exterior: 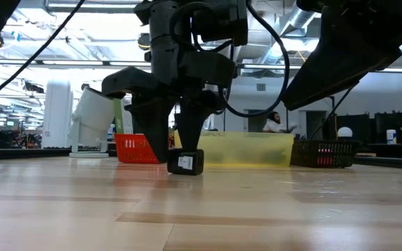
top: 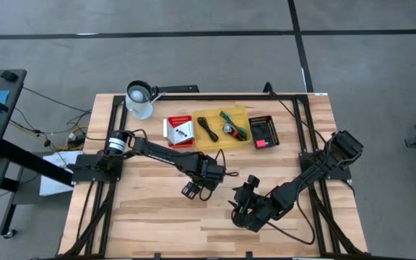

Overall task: Pick and place items into bin
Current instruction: Put the black charger adapter into the black bin

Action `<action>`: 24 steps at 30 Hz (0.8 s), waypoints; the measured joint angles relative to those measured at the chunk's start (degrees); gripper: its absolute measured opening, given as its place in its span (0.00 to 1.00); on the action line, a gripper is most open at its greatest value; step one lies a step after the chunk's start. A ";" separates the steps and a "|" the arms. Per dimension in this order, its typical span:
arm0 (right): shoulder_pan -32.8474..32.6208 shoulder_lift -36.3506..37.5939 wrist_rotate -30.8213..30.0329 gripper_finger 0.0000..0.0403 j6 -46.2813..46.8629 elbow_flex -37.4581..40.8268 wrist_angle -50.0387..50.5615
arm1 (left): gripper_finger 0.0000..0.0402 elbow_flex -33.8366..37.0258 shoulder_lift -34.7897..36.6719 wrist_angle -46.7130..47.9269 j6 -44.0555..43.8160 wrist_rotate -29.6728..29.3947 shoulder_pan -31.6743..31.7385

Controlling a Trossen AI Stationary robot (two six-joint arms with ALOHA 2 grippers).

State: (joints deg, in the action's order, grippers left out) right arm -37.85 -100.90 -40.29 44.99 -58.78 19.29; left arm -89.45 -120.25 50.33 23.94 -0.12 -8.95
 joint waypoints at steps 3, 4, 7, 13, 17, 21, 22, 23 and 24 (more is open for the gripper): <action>-0.01 0.00 0.00 0.57 0.00 0.00 0.01 | 0.62 0.00 0.00 -0.05 -0.58 -0.07 0.00; 0.00 0.00 0.00 0.57 0.00 0.00 0.02 | 0.62 0.00 0.00 -0.11 -0.88 -0.09 0.00; 0.00 0.00 0.00 0.57 0.00 0.00 0.00 | 0.62 0.00 0.00 -0.10 -2.21 0.02 0.00; -0.01 0.00 0.06 0.57 0.00 0.00 0.00 | 0.62 0.00 0.00 -0.31 -4.12 0.44 0.00; 0.00 0.00 0.28 0.57 0.00 0.00 0.00 | 0.62 0.00 0.02 -0.34 -4.26 1.27 0.00; -0.02 0.00 0.57 0.57 0.00 0.00 0.00 | 0.62 0.00 0.02 -0.33 -4.68 1.31 0.00; -0.02 0.00 0.57 0.57 0.00 0.00 0.00 | 0.62 0.00 0.02 -0.33 -4.68 1.31 0.00; 0.00 0.00 0.57 0.57 0.00 0.00 0.00 | 0.62 0.00 0.02 -0.33 -4.70 1.31 0.00; 0.00 0.00 0.57 0.57 0.00 0.00 0.00 | 0.62 0.00 0.02 -0.33 -4.86 1.31 0.00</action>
State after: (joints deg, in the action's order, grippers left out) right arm -37.85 -100.90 -39.72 44.99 -58.78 19.29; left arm -89.45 -120.22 50.00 19.08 1.19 -8.95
